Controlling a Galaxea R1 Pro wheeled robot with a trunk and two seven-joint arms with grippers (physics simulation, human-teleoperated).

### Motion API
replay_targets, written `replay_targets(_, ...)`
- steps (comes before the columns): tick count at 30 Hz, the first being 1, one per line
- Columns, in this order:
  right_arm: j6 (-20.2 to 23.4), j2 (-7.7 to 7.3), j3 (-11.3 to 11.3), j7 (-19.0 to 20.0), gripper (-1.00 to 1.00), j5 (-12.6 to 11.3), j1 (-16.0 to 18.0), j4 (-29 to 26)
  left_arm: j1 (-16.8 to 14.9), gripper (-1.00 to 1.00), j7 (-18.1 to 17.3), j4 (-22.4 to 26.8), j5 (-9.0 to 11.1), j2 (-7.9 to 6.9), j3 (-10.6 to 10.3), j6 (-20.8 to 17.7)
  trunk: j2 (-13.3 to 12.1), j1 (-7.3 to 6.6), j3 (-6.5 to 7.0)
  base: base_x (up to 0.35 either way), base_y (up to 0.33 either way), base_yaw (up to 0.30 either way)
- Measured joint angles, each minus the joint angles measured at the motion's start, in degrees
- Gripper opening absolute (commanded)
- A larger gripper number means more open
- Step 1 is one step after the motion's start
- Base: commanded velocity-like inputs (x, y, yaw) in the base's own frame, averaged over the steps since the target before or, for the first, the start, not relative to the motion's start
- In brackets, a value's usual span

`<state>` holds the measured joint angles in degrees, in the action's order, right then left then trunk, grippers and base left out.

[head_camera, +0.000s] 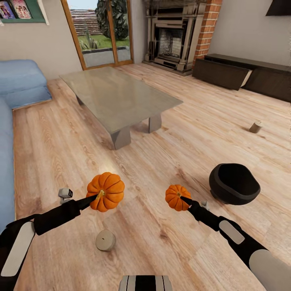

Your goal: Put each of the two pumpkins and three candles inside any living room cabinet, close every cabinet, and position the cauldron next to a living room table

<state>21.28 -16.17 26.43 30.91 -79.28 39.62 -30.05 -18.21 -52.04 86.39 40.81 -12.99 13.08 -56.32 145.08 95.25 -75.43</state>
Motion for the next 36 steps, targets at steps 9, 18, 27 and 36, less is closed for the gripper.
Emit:
replay_targets(9,0.0,-0.02,-0.1,2.1,-1.0,0.4,0.0,-0.6,0.0,-1.0,0.1,0.0,0.0,0.06,0.0,0.1,-0.1,-0.23,1.99,0.0,0.0,0.0)
replay_targets(18,0.0,-0.03,-0.2,2.2,-1.0,0.4,0.0,-0.6,0.0,-1.0,0.0,0.0,-0.1,-0.11,0.1,0.1,-0.2,-0.46,3.99,0.0,0.0,0.0)
replay_targets(27,0.0,-0.03,-0.1,2.1,-1.0,0.4,0.0,-0.6,0.0,-1.0,0.0,0.0,-0.1,-0.19,0.1,0.1,-0.4,-0.69,5.99,0.0,0.0,0.0)
replay_targets(36,0.1,-0.03,-0.1,1.9,-1.0,0.4,0.0,-0.7,0.0,-1.0,0.0,0.0,0.0,-0.21,0.1,0.0,-0.5,-0.93,7.98,0.0,0.0,0.0)
